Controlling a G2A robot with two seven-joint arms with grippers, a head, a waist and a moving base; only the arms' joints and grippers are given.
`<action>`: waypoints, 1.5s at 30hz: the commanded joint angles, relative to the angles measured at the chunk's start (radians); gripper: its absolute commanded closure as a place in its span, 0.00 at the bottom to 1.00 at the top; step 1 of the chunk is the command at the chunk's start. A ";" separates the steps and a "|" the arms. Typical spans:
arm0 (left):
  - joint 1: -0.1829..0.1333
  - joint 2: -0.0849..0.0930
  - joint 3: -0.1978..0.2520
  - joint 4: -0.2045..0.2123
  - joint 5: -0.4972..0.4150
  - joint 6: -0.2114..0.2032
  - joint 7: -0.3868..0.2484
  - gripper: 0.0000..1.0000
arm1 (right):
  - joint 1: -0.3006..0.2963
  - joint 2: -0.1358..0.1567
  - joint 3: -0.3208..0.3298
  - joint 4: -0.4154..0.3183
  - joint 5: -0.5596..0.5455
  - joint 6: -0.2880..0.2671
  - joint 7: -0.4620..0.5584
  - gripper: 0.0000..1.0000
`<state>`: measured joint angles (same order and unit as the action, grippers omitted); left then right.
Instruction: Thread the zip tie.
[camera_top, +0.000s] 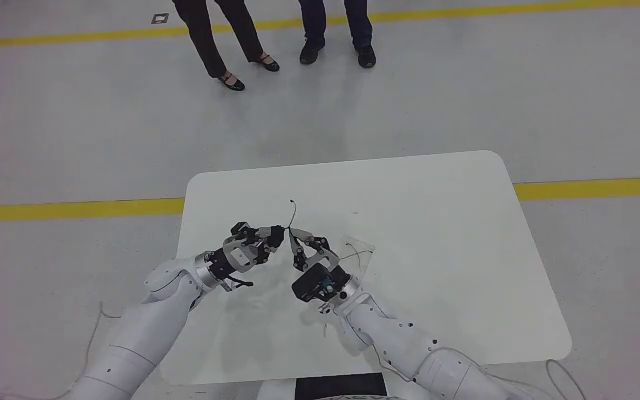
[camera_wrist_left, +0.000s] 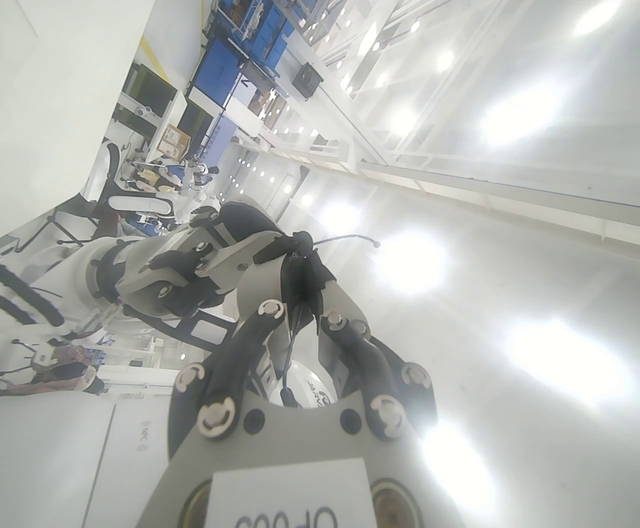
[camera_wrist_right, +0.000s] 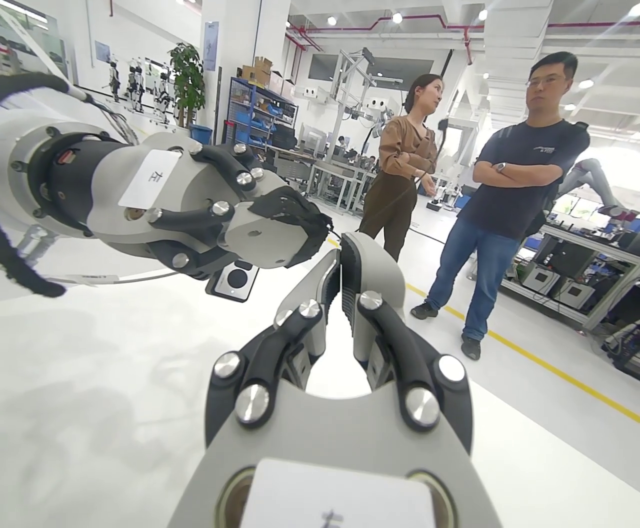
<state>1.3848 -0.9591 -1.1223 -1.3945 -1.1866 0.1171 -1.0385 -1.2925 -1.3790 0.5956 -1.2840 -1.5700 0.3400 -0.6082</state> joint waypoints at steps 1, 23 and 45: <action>0.000 0.000 0.000 0.000 0.000 0.000 0.000 1.00 | 0.000 0.000 0.000 0.000 0.000 0.000 0.004 1.00; 0.000 0.000 0.000 0.000 0.000 0.000 0.000 1.00 | 0.010 0.012 -0.029 0.019 0.000 0.000 0.078 1.00; 0.000 0.000 0.000 0.000 0.000 0.000 0.000 1.00 | 0.007 0.035 -0.048 0.011 0.000 0.000 0.152 1.00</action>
<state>1.3848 -0.9591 -1.1223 -1.3945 -1.1866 0.1171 -1.0385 -1.2858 -1.3454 0.5490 -1.2727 -1.5700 0.3400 -0.4587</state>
